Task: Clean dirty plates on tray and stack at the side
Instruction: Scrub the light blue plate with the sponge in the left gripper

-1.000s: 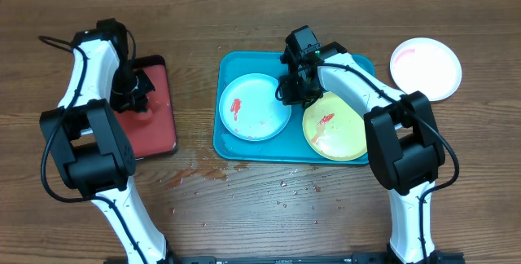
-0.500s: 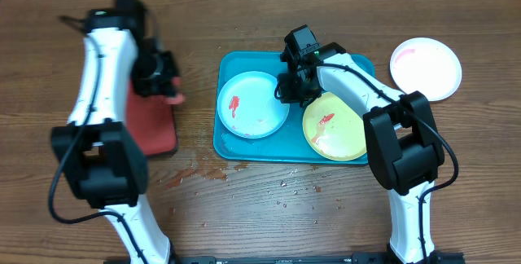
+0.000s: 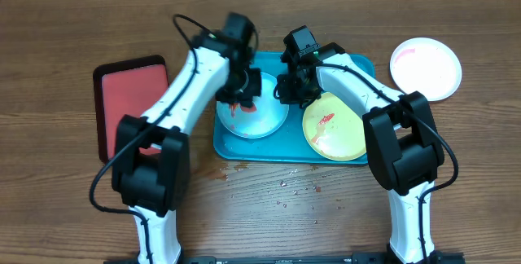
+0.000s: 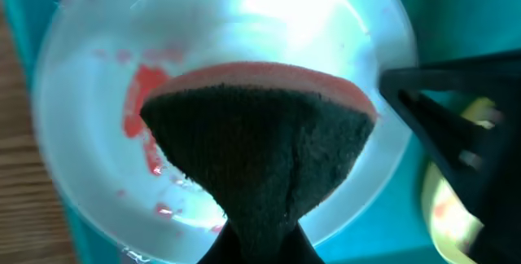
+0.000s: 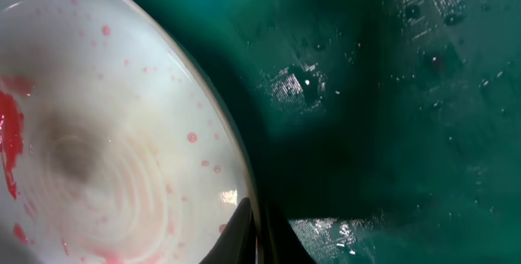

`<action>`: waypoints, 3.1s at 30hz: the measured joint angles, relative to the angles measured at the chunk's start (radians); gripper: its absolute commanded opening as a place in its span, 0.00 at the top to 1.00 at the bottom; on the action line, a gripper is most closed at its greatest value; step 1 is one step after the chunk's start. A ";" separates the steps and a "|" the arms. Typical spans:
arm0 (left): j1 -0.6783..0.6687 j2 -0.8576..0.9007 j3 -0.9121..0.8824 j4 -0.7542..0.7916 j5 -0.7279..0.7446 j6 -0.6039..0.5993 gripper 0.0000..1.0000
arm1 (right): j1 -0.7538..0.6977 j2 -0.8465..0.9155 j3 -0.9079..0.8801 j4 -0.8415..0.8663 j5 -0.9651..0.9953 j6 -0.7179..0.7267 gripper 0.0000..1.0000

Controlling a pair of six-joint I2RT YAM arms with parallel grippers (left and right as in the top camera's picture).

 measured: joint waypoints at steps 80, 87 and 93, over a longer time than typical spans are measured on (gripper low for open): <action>-0.011 -0.021 -0.207 0.345 -0.122 0.038 0.65 | 0.005 0.000 0.000 -0.018 -0.014 0.004 0.96; -0.011 -0.021 -0.242 0.362 -0.111 0.034 0.90 | 0.005 0.000 0.000 -0.018 -0.014 0.003 0.96; -0.011 -0.021 -0.242 0.361 -0.152 0.030 0.96 | 0.005 0.000 0.000 -0.018 -0.014 0.003 0.96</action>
